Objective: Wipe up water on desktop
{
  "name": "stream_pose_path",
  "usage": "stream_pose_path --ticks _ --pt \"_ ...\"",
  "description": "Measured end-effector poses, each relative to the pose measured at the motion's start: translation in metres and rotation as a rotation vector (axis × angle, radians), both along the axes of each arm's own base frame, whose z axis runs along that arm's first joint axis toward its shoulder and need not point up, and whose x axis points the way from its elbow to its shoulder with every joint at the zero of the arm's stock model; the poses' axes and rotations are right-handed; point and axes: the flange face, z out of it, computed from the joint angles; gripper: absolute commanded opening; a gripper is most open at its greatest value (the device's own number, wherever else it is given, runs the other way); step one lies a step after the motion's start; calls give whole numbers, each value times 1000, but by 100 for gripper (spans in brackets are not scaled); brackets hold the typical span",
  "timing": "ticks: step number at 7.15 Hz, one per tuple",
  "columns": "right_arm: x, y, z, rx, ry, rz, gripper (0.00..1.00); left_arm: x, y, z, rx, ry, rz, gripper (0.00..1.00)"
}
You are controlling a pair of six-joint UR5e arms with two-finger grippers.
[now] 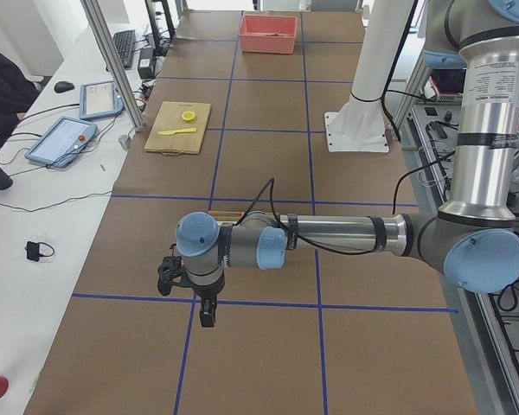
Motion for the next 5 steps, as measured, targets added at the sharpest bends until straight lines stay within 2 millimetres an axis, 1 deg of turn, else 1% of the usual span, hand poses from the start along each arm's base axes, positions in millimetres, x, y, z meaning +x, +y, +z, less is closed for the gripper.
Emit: stream_pose_path --ticks 1,2,4,5 --pt "0 -1 1 -3 -1 0 100 -1 -9 -10 -17 1 3 98" --pt "0 -1 2 -6 -3 0 100 -1 -9 -10 -31 2 5 98" --pt "-1 -1 3 -12 -14 0 100 -1 0 2 -54 5 5 98" --pt "-2 0 3 -15 -24 0 100 0 10 11 -54 6 5 98"
